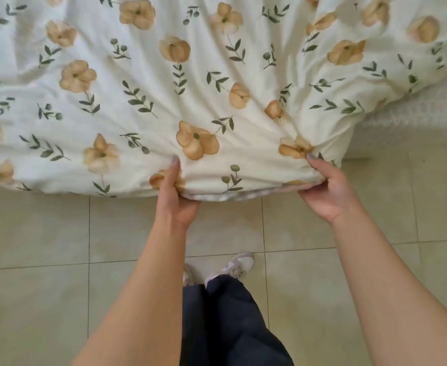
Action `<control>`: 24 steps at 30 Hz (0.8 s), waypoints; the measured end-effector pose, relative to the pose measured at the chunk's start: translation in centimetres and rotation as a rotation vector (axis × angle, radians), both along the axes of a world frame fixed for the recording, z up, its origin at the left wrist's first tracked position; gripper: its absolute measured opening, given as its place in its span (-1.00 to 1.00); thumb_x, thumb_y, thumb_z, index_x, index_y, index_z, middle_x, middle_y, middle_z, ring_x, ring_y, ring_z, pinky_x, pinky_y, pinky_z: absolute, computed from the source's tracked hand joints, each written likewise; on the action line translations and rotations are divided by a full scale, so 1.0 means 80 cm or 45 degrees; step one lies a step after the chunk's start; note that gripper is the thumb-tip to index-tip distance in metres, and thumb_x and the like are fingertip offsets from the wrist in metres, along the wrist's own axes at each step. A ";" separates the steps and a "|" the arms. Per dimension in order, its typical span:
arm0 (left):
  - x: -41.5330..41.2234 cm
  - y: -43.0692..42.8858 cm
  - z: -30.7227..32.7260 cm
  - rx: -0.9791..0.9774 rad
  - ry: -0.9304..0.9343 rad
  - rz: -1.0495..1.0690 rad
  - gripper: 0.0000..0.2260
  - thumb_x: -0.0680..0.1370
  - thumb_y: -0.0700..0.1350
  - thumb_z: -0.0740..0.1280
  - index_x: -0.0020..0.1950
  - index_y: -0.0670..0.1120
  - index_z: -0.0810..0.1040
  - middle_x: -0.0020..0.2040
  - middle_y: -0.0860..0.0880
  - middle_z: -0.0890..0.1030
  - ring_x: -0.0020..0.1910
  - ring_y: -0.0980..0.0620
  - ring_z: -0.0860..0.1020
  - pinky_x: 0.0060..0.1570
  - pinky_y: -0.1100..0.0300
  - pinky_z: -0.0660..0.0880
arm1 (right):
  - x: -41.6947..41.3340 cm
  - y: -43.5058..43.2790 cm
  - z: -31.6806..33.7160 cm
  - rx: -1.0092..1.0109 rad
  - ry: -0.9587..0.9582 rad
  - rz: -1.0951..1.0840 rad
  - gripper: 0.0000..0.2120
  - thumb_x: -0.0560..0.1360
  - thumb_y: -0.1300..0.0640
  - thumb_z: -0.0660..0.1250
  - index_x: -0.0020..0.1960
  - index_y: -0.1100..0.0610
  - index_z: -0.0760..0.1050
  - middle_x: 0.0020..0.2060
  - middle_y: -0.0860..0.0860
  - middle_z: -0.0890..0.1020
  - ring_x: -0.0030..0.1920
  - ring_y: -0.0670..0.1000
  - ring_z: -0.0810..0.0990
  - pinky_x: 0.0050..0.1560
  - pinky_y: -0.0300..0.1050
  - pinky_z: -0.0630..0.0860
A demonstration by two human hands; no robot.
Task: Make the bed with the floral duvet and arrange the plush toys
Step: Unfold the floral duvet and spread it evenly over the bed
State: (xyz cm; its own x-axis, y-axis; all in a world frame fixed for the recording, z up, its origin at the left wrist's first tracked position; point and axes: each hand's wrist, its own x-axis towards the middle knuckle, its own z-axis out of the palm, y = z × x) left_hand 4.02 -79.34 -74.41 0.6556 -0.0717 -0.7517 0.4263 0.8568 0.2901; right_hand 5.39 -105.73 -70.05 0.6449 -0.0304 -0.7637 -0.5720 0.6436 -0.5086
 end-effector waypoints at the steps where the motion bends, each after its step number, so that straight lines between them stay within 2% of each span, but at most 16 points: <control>1: -0.013 -0.001 -0.007 0.063 0.076 -0.076 -0.60 0.55 0.01 0.32 0.33 -0.14 0.49 0.23 -0.11 0.60 0.16 -0.07 0.60 0.17 0.05 0.51 | 0.001 0.000 -0.005 0.004 0.023 -0.002 -0.79 0.43 0.27 0.33 -0.04 0.10 0.69 0.10 0.05 0.68 0.13 0.06 0.63 0.16 -0.08 0.53; 2: -0.026 -0.004 -0.015 0.161 0.229 -0.135 -0.70 0.54 -0.07 0.36 0.23 -0.14 0.53 0.08 -0.09 0.64 -0.05 -0.02 0.65 -0.04 0.18 0.56 | -0.001 0.000 -0.013 -0.047 0.143 0.004 -0.83 0.46 0.29 0.33 -0.02 0.12 0.63 0.09 0.06 0.66 0.06 0.05 0.65 0.09 -0.11 0.56; 3: -0.041 -0.007 -0.022 0.284 0.454 -0.182 -0.81 0.53 -0.16 0.38 0.13 -0.15 0.53 -0.10 -0.07 0.61 -0.28 0.03 0.59 -0.27 0.28 0.53 | -0.006 -0.001 -0.027 -0.169 0.355 0.022 -0.91 0.47 0.27 0.36 -0.06 0.12 0.57 -0.01 0.04 0.65 -0.11 0.00 0.62 -0.08 -0.19 0.55; 4: -0.056 -0.009 -0.027 0.438 0.686 -0.249 -0.88 0.53 -0.25 0.37 0.04 -0.15 0.50 -0.22 -0.08 0.52 -0.40 0.06 0.46 -0.41 0.32 0.46 | -0.012 0.000 -0.038 -0.330 0.580 0.080 -0.91 0.47 0.24 0.39 -0.11 0.11 0.50 -0.18 0.01 0.56 -0.28 -0.06 0.50 -0.29 -0.26 0.48; 5: -0.068 -0.008 -0.031 0.604 0.860 -0.343 -0.91 0.53 -0.31 0.34 -0.04 -0.16 0.48 -0.23 -0.09 0.46 -0.42 0.06 0.38 -0.42 0.31 0.42 | -0.016 0.000 -0.048 -0.493 0.766 0.125 -0.86 0.47 0.21 0.41 -0.12 0.11 0.44 -0.28 0.00 0.43 -0.39 -0.09 0.34 -0.44 -0.27 0.38; 7: -0.077 -0.008 -0.036 0.805 0.895 -0.522 -0.91 0.54 -0.30 0.33 -0.09 -0.15 0.46 -0.15 -0.11 0.47 -0.37 0.05 0.37 -0.35 0.24 0.41 | -0.006 -0.001 -0.059 -0.794 0.850 0.054 -0.83 0.48 0.20 0.35 0.01 0.12 0.40 -0.30 0.01 0.35 -0.43 -0.06 0.24 -0.52 -0.21 0.28; 9: -0.069 -0.017 -0.031 0.879 0.717 -0.650 -0.86 0.52 -0.26 0.37 0.00 -0.13 0.43 -0.10 -0.12 0.48 -0.33 0.05 0.42 -0.32 0.22 0.41 | 0.017 0.001 -0.058 -0.928 0.728 0.077 -0.81 0.49 0.19 0.31 0.08 0.13 0.39 -0.36 0.04 0.38 -0.46 -0.02 0.30 -0.49 -0.16 0.27; 12: -0.034 -0.047 -0.009 1.066 0.422 -0.852 -0.83 0.51 -0.23 0.36 0.06 -0.13 0.44 -0.07 -0.10 0.50 -0.30 0.02 0.47 -0.28 0.19 0.41 | 0.045 -0.007 -0.040 -0.768 0.583 0.241 -0.93 0.53 0.19 0.27 -0.09 0.17 0.42 -0.41 0.03 0.40 -0.47 -0.04 0.35 -0.48 -0.18 0.36; 15: 0.005 -0.090 0.016 1.366 0.108 -1.168 -0.82 0.53 -0.19 0.31 0.13 -0.07 0.46 -0.12 0.01 0.51 -0.25 0.04 0.49 -0.31 0.18 0.42 | 0.063 -0.033 -0.032 -0.853 0.444 0.350 -0.84 0.56 0.23 0.23 -0.20 0.16 0.40 -0.36 0.04 0.43 -0.42 -0.03 0.41 -0.40 -0.17 0.41; 19: 0.055 -0.157 0.039 1.594 -0.354 -1.414 -0.77 0.54 -0.11 0.34 0.19 -0.01 0.45 0.04 0.05 0.52 -0.02 0.07 0.50 -0.14 0.19 0.45 | 0.080 -0.085 -0.025 -1.117 0.302 0.547 -0.93 0.55 0.16 0.25 -0.02 0.16 0.42 -0.30 0.04 0.49 -0.37 -0.03 0.50 -0.37 -0.16 0.49; 21: 0.074 -0.187 0.045 1.614 -0.493 -1.426 -0.72 0.54 -0.10 0.34 0.24 0.01 0.44 0.14 0.05 0.51 0.06 0.06 0.49 -0.06 0.18 0.45 | 0.090 -0.113 -0.024 -1.098 0.274 0.513 -0.87 0.55 0.15 0.26 0.07 0.15 0.41 -0.24 0.03 0.51 -0.32 -0.02 0.53 -0.29 -0.13 0.53; 24: 0.100 -0.233 0.044 1.723 -0.681 -1.485 -0.63 0.53 -0.12 0.33 0.33 0.00 0.41 0.28 0.03 0.47 0.18 0.02 0.47 0.08 0.14 0.43 | 0.116 -0.153 -0.020 -1.061 0.237 0.407 -0.86 0.56 0.15 0.27 0.09 0.15 0.41 -0.13 0.05 0.54 -0.15 0.02 0.55 -0.20 -0.10 0.56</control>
State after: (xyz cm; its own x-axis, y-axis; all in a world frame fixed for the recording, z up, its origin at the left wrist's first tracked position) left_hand 12.00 -97.99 -70.90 0.8780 -0.2073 -0.4315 0.1991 -0.6616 0.7229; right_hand 14.65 -117.99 -71.68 0.5860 -0.4599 -0.6671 -0.7791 -0.0938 -0.6198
